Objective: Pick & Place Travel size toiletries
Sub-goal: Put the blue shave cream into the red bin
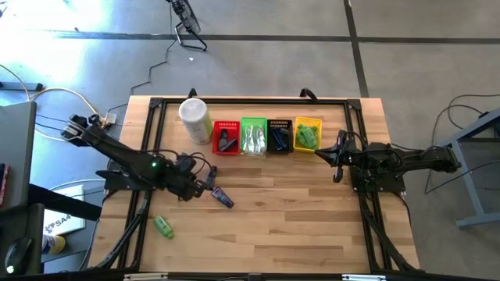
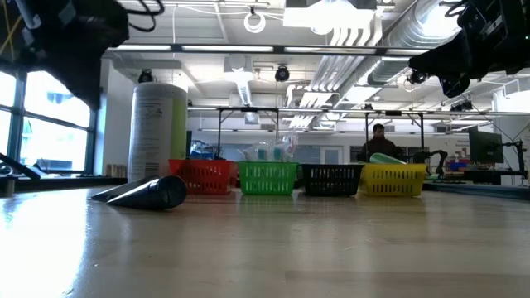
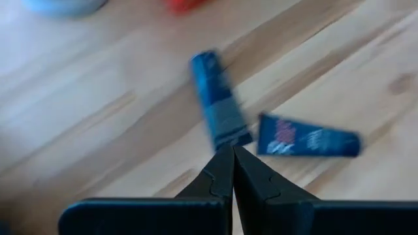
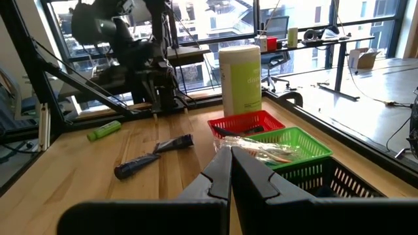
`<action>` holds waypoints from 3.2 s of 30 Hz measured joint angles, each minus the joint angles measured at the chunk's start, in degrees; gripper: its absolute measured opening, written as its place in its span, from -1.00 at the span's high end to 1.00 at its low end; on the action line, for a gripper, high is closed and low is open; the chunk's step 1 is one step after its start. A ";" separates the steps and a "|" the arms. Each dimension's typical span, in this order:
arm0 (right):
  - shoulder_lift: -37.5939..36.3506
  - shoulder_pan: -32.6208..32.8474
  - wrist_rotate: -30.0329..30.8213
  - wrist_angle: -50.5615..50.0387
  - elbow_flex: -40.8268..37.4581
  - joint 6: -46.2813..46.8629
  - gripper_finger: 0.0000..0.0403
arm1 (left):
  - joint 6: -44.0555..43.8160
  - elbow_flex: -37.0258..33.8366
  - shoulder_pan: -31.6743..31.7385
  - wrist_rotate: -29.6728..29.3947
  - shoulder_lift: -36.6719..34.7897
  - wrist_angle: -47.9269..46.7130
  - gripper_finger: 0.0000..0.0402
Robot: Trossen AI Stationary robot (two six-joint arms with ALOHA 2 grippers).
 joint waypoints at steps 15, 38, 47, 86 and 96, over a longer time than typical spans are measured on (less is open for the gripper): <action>0.02 0.00 0.17 -1.89 0.00 -0.01 0.99 | -6.29 1.05 0.03 5.54 3.70 -5.54 1.00; 0.02 0.00 0.17 -2.06 0.00 -0.20 0.99 | -6.91 1.05 0.03 5.54 3.70 -8.83 -0.40; 0.02 0.00 0.20 -2.08 0.00 -0.39 0.99 | -6.92 1.05 0.03 4.97 3.70 -7.88 -0.60; 0.02 -0.02 0.20 -1.45 0.00 -0.58 0.99 | 4.25 0.96 11.51 -0.18 21.12 10.72 -0.60; 0.02 -0.02 0.17 -1.69 0.00 -1.36 0.99 | 5.31 -5.10 12.55 1.30 21.12 20.20 -0.60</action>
